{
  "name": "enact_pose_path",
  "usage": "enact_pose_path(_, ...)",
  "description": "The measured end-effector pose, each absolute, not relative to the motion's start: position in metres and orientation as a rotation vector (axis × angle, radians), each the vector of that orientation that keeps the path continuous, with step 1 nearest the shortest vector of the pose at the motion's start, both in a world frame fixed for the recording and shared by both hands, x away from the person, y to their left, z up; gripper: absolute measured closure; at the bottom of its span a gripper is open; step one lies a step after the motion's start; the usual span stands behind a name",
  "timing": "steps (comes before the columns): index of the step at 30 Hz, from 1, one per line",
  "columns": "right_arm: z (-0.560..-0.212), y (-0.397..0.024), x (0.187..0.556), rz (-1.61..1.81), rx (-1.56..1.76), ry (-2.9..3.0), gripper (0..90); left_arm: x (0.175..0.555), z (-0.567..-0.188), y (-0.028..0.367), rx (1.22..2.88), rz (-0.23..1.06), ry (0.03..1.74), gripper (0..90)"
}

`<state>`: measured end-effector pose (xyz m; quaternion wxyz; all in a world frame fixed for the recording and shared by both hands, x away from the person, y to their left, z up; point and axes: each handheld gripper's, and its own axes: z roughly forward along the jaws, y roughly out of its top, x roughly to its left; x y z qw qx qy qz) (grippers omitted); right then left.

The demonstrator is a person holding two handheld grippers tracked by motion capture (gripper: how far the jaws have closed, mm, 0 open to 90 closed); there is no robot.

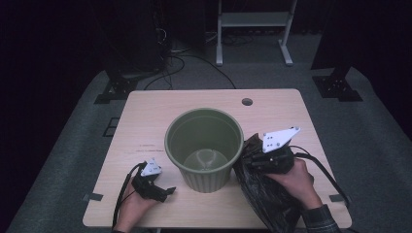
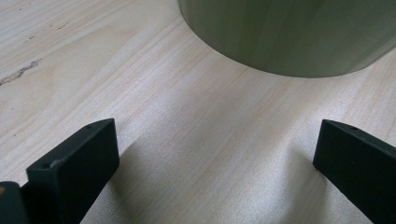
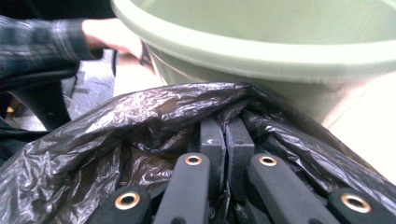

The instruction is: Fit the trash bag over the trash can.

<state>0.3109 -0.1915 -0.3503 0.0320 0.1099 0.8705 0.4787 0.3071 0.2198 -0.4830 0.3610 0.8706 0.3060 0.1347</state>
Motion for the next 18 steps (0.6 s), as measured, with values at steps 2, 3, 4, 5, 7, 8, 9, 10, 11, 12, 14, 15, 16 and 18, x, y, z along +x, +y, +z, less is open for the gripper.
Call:
enact_pose_path(2,-0.346,-0.194,0.309,1.499,0.318,2.68,87.9,0.307,-0.483,0.22,2.243,0.347,0.789,0.0)
enact_pose_path(3,-0.343,-0.195,0.308,1.498,0.302,2.677,87.9,0.307,-0.483,0.22,2.243,0.347,0.789,0.0)
enact_pose_path(4,-0.341,-0.196,0.307,1.508,0.292,2.675,87.9,0.307,-0.483,0.22,2.243,0.347,0.789,0.0)
enact_pose_path(5,-0.338,-0.197,0.306,1.52,0.276,2.672,87.9,0.307,-0.483,0.22,2.243,0.347,0.789,0.0)
enact_pose_path(7,-0.334,-0.198,0.305,1.53,0.268,2.673,87.8,0.307,-0.483,0.22,2.243,0.347,0.789,0.0)
enact_pose_path(8,-0.327,-0.198,0.304,1.561,0.227,2.674,87.8,0.307,-0.483,0.22,2.243,0.347,0.788,0.0)
enact_pose_path(9,-0.325,-0.198,0.303,1.566,0.211,2.674,87.8,0.307,-0.483,0.22,2.243,0.348,0.788,0.0)
enact_pose_path(10,-0.321,-0.198,0.303,1.57,0.198,2.674,87.7,0.307,-0.483,0.22,2.243,0.347,0.788,0.0)
enact_pose_path(11,-0.321,-0.198,0.303,1.57,0.198,2.674,87.7,0.307,-0.483,0.22,2.243,0.347,0.788,0.0)
enact_pose_path(12,-0.314,-0.197,0.302,1.591,0.172,2.667,87.6,0.307,-0.483,0.22,2.243,0.347,0.788,0.0)
enact_pose_path(14,-0.308,-0.196,0.302,1.608,0.15,2.665,87.5,0.307,-0.483,0.22,2.243,0.347,0.788,0.0)
enact_pose_path(15,-0.308,-0.196,0.302,1.608,0.15,2.665,87.5,0.307,-0.483,0.22,2.243,0.347,0.788,0.0)
enact_pose_path(16,-0.302,-0.194,0.302,1.624,0.124,2.663,87.5,0.307,-0.483,0.22,2.241,0.348,0.788,0.0)
enact_pose_path(18,-0.296,-0.192,0.304,1.635,0.11,2.669,87.5,0.307,-0.483,0.22,2.242,0.348,0.788,0.0)
